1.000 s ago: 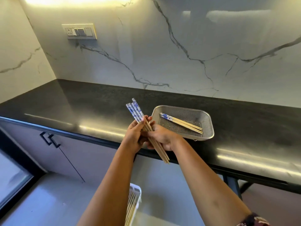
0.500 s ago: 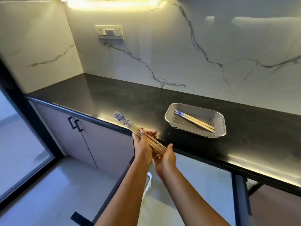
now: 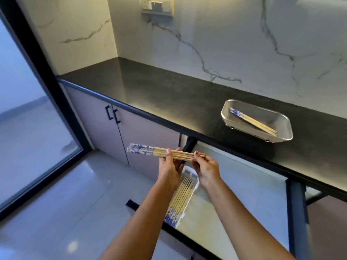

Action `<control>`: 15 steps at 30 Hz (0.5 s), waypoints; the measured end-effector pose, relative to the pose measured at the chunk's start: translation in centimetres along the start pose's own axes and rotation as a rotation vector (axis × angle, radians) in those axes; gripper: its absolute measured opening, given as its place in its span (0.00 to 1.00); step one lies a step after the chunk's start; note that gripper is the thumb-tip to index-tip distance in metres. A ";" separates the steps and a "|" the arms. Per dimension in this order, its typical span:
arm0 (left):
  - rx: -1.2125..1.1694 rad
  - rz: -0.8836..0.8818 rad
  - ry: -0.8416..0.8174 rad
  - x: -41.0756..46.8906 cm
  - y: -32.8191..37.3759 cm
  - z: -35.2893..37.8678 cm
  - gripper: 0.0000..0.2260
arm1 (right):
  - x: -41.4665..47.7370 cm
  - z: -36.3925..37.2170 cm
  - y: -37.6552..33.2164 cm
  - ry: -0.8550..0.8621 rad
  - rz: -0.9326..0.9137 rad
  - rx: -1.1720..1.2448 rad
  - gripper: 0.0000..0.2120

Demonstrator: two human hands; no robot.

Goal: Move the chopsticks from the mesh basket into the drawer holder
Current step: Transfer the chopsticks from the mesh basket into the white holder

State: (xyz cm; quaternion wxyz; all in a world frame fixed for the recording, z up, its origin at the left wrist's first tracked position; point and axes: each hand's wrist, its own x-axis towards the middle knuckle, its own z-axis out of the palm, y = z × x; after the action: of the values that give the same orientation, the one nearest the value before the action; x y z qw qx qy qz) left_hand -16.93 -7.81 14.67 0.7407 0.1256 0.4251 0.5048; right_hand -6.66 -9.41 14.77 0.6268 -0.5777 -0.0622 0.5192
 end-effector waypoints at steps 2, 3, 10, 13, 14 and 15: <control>0.276 -0.184 0.002 -2.1 0.9 -2.8 0.24 | 0.0 -0.2 0.6 -0.018 -0.037 -0.143 0.05; 0.449 -0.255 -0.022 -3.0 1.3 -4.1 0.27 | 0.1 -0.5 0.6 -0.027 -0.060 -0.223 0.06; 1.512 0.641 -0.203 -3.8 6.7 -7.0 0.15 | -1.8 0.3 -2.9 -0.352 -0.253 -0.729 0.01; 1.443 0.182 -0.596 -3.2 7.4 -5.1 0.19 | -3.7 2.7 -5.9 -0.554 -0.271 -0.806 0.02; 1.276 0.025 -0.672 -3.3 7.1 -4.9 0.16 | -4.0 3.3 -6.6 -0.590 -0.277 -0.845 0.04; 1.096 -0.089 -0.707 -3.4 6.7 -5.0 0.13 | -4.2 3.7 -7.3 -0.611 -0.280 -0.888 0.05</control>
State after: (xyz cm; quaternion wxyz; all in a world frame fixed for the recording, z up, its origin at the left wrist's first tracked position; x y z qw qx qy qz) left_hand -25.41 -8.82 17.49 0.6848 0.6257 0.3564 0.1119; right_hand -6.83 -8.52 23.88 0.3397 -0.5958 -0.5301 0.4987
